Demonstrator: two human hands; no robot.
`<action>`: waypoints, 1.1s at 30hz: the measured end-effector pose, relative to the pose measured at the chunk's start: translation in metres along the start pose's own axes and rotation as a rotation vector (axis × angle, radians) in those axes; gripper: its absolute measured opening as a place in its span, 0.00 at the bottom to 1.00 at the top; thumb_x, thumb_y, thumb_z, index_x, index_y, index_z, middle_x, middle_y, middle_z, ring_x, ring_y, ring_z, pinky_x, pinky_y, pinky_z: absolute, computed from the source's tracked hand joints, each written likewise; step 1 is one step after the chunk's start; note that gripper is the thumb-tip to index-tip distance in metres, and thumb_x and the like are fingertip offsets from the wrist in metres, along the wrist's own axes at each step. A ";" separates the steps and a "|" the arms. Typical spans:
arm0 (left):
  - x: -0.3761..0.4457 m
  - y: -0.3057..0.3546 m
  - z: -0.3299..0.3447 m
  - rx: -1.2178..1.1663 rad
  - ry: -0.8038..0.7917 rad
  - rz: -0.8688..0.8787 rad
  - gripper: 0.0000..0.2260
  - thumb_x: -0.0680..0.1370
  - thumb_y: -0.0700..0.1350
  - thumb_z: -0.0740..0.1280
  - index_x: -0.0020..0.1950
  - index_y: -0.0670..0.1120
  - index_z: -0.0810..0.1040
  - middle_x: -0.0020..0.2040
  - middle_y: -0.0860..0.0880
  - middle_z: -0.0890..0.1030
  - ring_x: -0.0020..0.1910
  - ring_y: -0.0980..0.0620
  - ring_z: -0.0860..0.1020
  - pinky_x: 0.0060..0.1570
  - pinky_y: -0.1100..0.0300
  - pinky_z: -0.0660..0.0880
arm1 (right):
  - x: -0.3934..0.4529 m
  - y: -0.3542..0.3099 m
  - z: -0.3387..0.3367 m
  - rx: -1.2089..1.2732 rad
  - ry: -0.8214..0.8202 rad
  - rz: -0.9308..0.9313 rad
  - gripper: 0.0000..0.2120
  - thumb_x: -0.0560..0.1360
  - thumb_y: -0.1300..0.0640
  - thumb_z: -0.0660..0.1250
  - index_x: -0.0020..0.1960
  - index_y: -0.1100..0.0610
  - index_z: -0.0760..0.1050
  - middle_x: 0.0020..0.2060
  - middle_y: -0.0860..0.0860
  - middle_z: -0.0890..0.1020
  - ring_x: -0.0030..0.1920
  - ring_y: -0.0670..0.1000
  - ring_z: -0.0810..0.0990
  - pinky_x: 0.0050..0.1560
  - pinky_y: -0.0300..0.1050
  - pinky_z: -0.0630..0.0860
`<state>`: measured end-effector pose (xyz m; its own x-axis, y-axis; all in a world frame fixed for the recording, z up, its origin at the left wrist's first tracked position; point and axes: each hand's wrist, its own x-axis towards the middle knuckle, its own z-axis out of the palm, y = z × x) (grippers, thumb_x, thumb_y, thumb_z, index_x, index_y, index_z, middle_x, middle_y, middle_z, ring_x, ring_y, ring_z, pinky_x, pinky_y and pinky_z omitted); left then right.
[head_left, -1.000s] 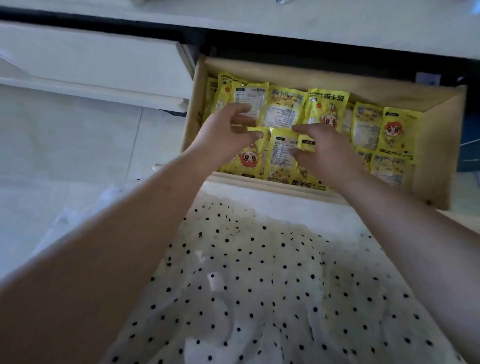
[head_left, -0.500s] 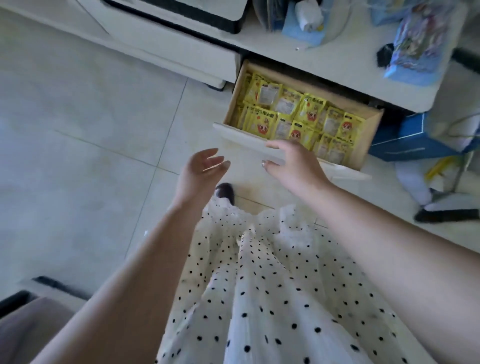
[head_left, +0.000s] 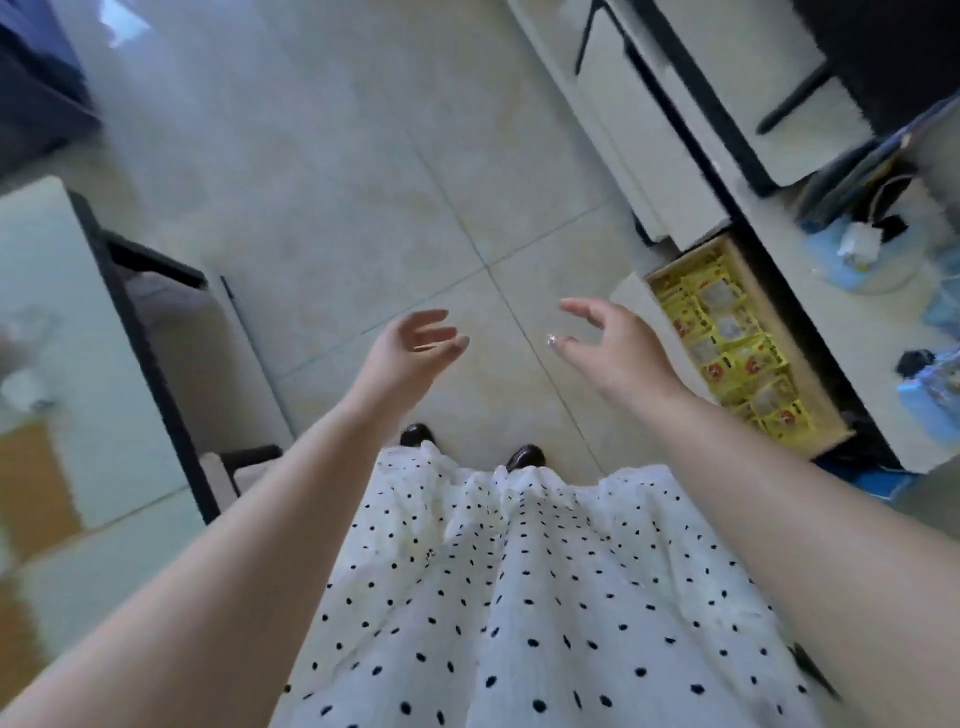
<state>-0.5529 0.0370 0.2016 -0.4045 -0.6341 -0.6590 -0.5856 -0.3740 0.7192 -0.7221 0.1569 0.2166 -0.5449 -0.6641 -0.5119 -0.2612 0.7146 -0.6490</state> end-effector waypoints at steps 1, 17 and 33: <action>-0.006 -0.008 -0.023 -0.041 0.047 -0.015 0.20 0.75 0.46 0.70 0.66 0.49 0.72 0.60 0.50 0.81 0.52 0.56 0.79 0.55 0.58 0.75 | 0.002 -0.019 0.014 -0.019 -0.030 -0.035 0.20 0.74 0.54 0.69 0.66 0.51 0.73 0.66 0.49 0.74 0.68 0.48 0.70 0.59 0.36 0.63; -0.126 -0.217 -0.391 -0.589 0.745 -0.176 0.16 0.76 0.43 0.69 0.63 0.47 0.73 0.51 0.52 0.80 0.54 0.53 0.77 0.51 0.57 0.72 | -0.042 -0.288 0.362 -0.440 -0.529 -0.520 0.19 0.74 0.52 0.69 0.64 0.51 0.74 0.64 0.50 0.76 0.66 0.49 0.72 0.62 0.42 0.67; -0.157 -0.378 -0.559 -0.683 1.097 -0.370 0.16 0.74 0.43 0.71 0.61 0.46 0.74 0.53 0.48 0.80 0.53 0.52 0.78 0.50 0.61 0.71 | -0.059 -0.427 0.619 -0.971 -0.862 -0.948 0.18 0.76 0.53 0.65 0.66 0.50 0.72 0.65 0.51 0.74 0.61 0.53 0.74 0.51 0.39 0.66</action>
<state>0.1250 -0.1003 0.1563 0.6558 -0.5140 -0.5529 0.0577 -0.6961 0.7156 -0.0853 -0.2452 0.1748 0.6015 -0.6067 -0.5198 -0.7919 -0.3670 -0.4880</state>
